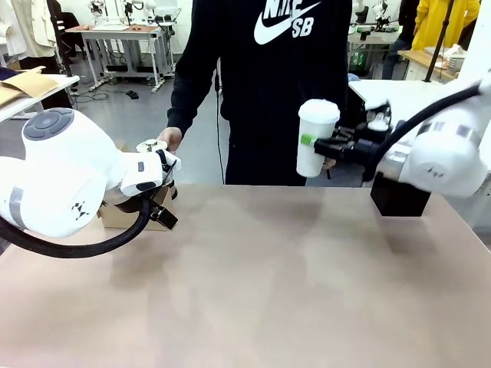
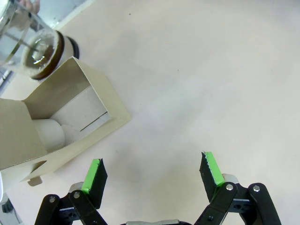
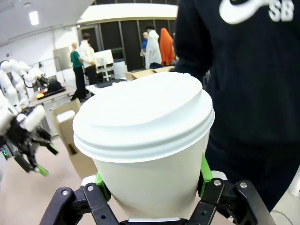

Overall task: Pour a drink into a cup and package it in a carrier.
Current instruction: When a person places the Paper Cup Lid on the 600 ml Paper Cup , lift the 600 ml Paper Cup.

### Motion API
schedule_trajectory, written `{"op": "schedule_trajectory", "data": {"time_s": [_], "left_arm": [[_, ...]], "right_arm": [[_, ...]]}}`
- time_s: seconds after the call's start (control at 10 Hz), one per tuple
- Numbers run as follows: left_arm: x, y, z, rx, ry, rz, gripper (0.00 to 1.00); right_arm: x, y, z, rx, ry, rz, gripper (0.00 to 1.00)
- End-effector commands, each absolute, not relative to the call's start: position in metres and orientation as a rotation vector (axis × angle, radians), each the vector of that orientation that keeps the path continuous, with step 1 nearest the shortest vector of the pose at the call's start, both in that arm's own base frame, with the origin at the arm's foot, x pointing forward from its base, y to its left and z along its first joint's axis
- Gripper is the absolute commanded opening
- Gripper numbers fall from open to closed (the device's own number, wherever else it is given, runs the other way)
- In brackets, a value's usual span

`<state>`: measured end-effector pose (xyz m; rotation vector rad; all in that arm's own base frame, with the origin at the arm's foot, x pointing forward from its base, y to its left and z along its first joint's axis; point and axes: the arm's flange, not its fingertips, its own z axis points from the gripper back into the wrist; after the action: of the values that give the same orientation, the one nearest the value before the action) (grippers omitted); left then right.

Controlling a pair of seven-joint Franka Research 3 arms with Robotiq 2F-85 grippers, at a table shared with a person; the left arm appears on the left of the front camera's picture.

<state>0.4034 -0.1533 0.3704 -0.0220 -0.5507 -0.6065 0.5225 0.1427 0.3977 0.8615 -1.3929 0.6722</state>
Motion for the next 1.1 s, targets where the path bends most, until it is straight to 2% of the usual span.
{"op": "schedule_trajectory", "data": {"time_s": [0.0,0.4,0.7,0.8,1.0], "left_arm": [[0.403,-0.152,0.370,-0.024,-0.551,-0.605,1.00],[0.403,-0.152,0.370,-0.024,-0.551,-0.605,1.00],[0.403,-0.152,0.370,-0.024,-0.551,-0.605,1.00],[0.403,-0.152,0.370,-0.024,-0.551,-0.605,1.00],[0.403,-0.152,0.370,-0.024,-0.551,-0.605,1.00]], "right_arm": [[0.496,0.141,0.450,0.868,-1.337,0.697,0.80],[0.449,0.137,0.537,0.838,-1.365,0.754,0.80],[0.441,0.133,0.547,0.856,-1.337,0.724,0.80],[0.444,0.137,0.550,0.836,-1.396,0.765,0.80],[0.444,0.137,0.550,0.836,-1.396,0.765,0.80]]}}
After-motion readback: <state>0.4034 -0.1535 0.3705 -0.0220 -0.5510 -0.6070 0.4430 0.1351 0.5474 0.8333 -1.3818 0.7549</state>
